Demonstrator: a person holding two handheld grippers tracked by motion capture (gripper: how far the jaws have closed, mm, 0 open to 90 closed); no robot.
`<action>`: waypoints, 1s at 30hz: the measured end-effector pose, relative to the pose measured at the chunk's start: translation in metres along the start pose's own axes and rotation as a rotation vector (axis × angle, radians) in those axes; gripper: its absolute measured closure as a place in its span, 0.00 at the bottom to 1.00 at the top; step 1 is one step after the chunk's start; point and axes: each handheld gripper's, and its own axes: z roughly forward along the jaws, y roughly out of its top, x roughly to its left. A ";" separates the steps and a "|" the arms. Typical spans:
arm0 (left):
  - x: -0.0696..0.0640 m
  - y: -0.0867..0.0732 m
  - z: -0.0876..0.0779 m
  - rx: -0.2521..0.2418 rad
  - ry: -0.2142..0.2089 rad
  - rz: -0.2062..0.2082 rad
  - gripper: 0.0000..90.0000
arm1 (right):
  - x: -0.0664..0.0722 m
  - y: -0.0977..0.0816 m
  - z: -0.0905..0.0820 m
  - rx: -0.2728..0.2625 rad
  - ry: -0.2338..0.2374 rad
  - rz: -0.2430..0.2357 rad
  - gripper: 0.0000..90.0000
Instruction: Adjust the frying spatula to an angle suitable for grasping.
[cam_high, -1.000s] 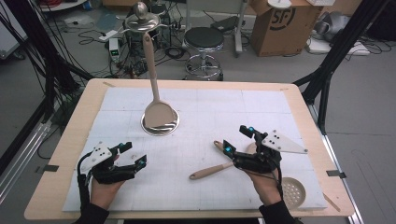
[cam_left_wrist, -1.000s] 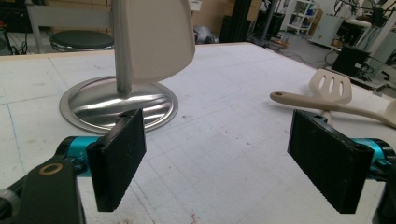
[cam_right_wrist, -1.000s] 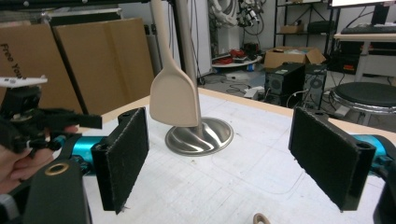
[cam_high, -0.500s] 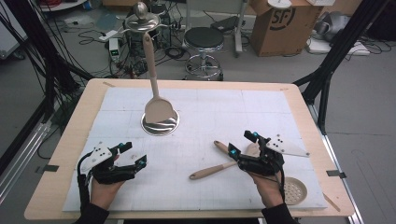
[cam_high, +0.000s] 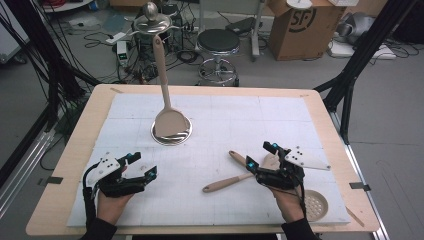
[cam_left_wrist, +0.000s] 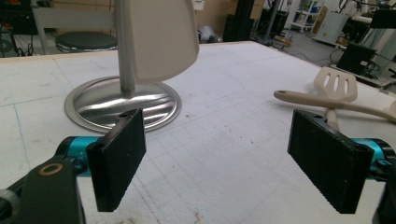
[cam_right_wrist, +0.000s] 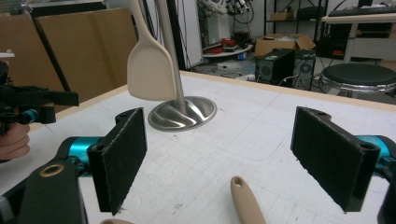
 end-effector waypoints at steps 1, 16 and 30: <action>0.000 0.000 0.000 0.000 -0.002 0.000 0.22 | -0.001 0.000 0.000 0.003 -0.005 0.006 0.19; 0.000 -0.002 0.001 0.011 -0.002 0.008 0.22 | -0.009 -0.011 0.000 0.055 0.006 0.048 0.19; -0.001 -0.002 0.002 0.013 -0.001 0.006 0.22 | -0.011 -0.031 -0.004 0.164 0.048 0.073 0.22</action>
